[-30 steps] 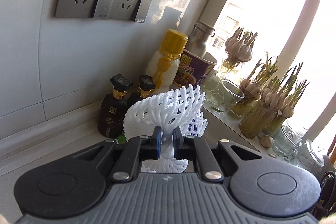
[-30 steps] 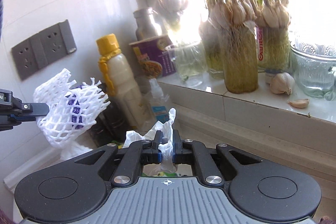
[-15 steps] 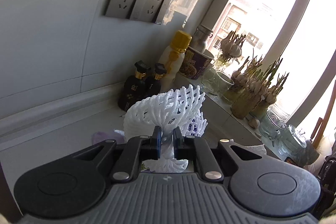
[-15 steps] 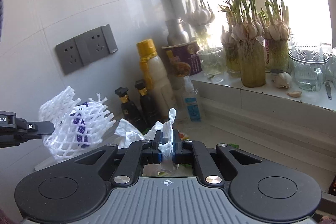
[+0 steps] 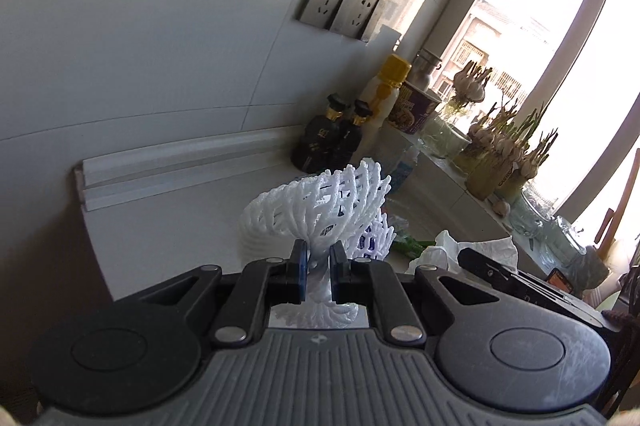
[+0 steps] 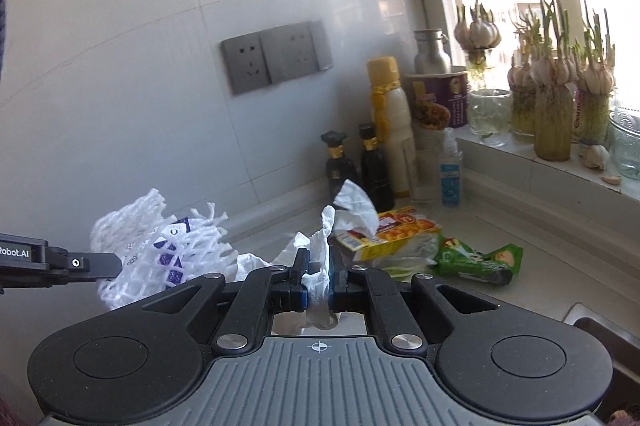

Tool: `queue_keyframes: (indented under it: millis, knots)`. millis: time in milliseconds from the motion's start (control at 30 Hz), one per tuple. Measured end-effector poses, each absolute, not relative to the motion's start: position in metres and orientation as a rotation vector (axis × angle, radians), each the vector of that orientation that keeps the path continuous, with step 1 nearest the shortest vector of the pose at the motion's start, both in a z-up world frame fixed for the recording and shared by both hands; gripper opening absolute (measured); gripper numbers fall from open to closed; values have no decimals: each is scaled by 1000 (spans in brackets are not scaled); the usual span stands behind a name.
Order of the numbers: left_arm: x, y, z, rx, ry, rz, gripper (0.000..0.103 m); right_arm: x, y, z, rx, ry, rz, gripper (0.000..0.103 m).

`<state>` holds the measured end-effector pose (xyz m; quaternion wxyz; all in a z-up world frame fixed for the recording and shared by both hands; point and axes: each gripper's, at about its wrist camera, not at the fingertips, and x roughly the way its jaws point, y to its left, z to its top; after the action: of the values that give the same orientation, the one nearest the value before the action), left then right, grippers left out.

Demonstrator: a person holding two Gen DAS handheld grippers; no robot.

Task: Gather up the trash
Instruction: 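Carry the white fruit net and tissue down over the white bin with both tools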

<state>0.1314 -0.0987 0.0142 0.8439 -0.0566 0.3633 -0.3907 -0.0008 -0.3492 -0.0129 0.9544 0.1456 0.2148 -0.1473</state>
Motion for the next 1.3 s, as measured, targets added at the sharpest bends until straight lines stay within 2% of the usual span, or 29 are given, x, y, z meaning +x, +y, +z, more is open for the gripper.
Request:
queue_keyframes:
  millis: [733, 1300]
  knots:
    - [110, 33, -35, -219, 845, -590, 10, 34, -215, -42, 177, 631, -36, 7]
    - [97, 98, -122, -268, 1041, -366, 10, 69, -114, -89, 20, 844, 169, 7]
